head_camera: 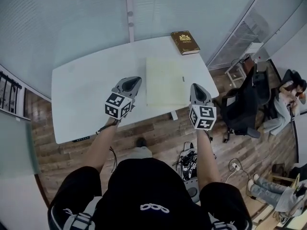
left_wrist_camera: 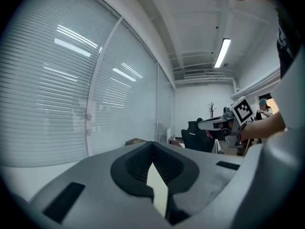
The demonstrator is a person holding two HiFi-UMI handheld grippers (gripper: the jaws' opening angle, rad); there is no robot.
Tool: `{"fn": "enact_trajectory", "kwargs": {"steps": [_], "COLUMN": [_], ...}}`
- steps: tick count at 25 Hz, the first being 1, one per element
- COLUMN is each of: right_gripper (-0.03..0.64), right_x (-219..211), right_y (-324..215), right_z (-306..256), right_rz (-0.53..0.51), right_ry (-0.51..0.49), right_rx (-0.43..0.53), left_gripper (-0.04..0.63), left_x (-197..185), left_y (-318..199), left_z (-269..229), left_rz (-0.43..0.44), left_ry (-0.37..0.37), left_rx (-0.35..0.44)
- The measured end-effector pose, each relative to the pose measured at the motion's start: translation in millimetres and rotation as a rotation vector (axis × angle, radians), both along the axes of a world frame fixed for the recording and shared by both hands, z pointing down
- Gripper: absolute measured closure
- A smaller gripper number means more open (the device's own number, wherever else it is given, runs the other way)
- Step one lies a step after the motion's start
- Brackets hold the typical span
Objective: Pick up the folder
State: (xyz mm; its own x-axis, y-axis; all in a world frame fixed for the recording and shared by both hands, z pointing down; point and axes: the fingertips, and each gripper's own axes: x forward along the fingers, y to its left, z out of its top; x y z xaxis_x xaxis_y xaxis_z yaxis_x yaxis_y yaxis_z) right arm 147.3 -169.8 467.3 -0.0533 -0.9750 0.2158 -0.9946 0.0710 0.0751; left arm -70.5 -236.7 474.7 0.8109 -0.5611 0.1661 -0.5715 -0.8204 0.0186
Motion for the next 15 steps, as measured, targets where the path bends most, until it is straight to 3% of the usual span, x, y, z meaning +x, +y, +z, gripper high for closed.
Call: {"fn": "enact_trajectory", "kwargs": {"steps": [6, 15], "right_gripper": [0.594, 0.594], "right_x": [3, 10], "right_y": [-30, -62], "right_z": [13, 27], "right_rz": [0.023, 0.002], "right_ry": [-0.003, -0.007], "right_rx": [-0.025, -0.042], "left_gripper": [0.574, 0.574], "left_x": [7, 13], "left_y": [-32, -56], "left_z": [13, 27], "left_rz": [0.033, 0.013], "left_ry": [-0.005, -0.009], "left_rx": [-0.016, -0.036]}}
